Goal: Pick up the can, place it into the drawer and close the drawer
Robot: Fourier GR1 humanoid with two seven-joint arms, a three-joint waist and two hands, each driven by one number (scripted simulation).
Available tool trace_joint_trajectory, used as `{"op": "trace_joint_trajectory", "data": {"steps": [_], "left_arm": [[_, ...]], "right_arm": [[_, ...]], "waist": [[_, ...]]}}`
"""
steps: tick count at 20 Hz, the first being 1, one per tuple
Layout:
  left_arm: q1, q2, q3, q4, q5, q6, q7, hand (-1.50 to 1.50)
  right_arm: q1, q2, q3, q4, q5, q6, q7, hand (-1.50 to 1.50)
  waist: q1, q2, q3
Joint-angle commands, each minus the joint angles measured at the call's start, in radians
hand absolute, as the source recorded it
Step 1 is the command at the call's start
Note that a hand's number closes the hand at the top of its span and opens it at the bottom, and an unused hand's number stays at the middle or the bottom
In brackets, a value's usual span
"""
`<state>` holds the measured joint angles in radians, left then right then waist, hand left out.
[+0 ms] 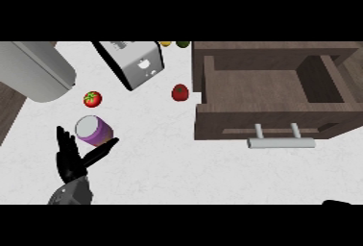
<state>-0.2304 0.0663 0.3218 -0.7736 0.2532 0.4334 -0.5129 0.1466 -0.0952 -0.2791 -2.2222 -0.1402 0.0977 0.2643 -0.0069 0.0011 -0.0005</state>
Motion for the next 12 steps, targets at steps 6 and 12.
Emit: {"op": "trace_joint_trajectory", "data": {"steps": [6, 12], "left_arm": [[-0.111, 0.086, 0.07, 0.297, 0.061, -0.142, -0.179, -1.5], [-0.243, 0.079, 0.041, 0.418, 0.029, -0.151, -0.188, -1.5]], "right_arm": [[0.032, 0.013, -0.008, -0.047, -0.018, 0.033, 0.015, -1.5], [-0.107, -0.027, -0.014, -0.036, 0.019, -0.036, 0.107, -1.5]], "waist": [[-0.004, 0.001, 0.0], [-0.008, 0.005, -0.002]]}}
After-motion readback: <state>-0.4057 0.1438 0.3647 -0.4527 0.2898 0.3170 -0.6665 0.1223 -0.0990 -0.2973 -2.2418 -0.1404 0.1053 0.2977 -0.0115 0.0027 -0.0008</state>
